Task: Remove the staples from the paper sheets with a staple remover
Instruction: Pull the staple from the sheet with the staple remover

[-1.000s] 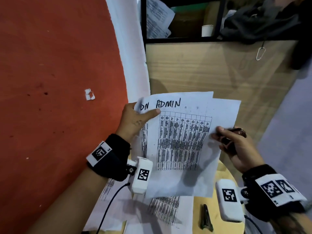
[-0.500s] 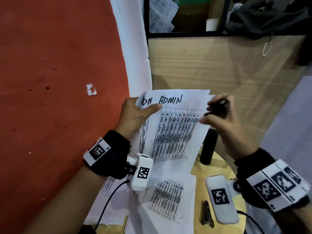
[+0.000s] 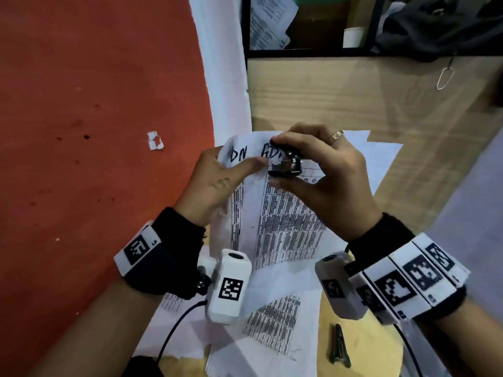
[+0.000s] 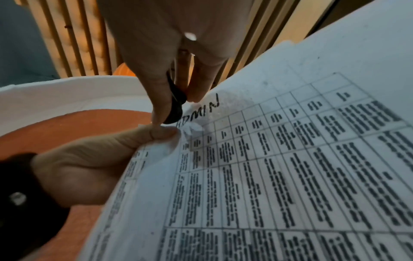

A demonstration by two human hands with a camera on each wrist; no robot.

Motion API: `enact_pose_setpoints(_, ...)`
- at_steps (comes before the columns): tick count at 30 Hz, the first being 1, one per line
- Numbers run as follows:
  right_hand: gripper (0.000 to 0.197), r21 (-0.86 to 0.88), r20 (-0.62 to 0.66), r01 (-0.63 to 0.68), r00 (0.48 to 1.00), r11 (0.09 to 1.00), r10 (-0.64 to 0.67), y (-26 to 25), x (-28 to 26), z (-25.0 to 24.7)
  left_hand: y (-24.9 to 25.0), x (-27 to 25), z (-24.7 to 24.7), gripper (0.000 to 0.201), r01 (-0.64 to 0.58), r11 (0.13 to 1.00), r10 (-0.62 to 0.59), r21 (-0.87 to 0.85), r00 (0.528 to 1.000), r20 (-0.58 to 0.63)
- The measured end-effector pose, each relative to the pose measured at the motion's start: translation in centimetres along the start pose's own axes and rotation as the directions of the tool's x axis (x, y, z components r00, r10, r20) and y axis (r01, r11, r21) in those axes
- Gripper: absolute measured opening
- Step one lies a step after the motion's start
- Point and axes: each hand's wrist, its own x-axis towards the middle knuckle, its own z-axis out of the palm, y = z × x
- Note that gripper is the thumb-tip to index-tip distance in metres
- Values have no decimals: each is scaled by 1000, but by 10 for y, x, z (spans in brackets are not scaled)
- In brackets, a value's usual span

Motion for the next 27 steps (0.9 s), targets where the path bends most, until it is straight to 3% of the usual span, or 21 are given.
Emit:
enact_pose_setpoints(4, 45, 28, -40, 25, 999, 999, -24, -3, -2, 0, 5, -5, 3, 14, -3, 999, 2, -45, 1000, -10)
enact_pose_setpoints(7, 43, -15, -21, 46, 999, 999, -46, -2, -2, -2, 8, -8, 5, 8, -23, 999, 22, -39, 999, -36)
enact_pose_setpoints(21, 35, -74, 6, 97, 995, 992, -97, -6, -2, -7, 16, -13, 12, 20, -75, 995, 74, -66, 997, -22)
enact_pose_setpoints(27, 32, -110, 21, 112, 994, 988, -111, -3, -2, -6, 15, -14, 13, 14, -74, 996, 70, -59, 996, -57)
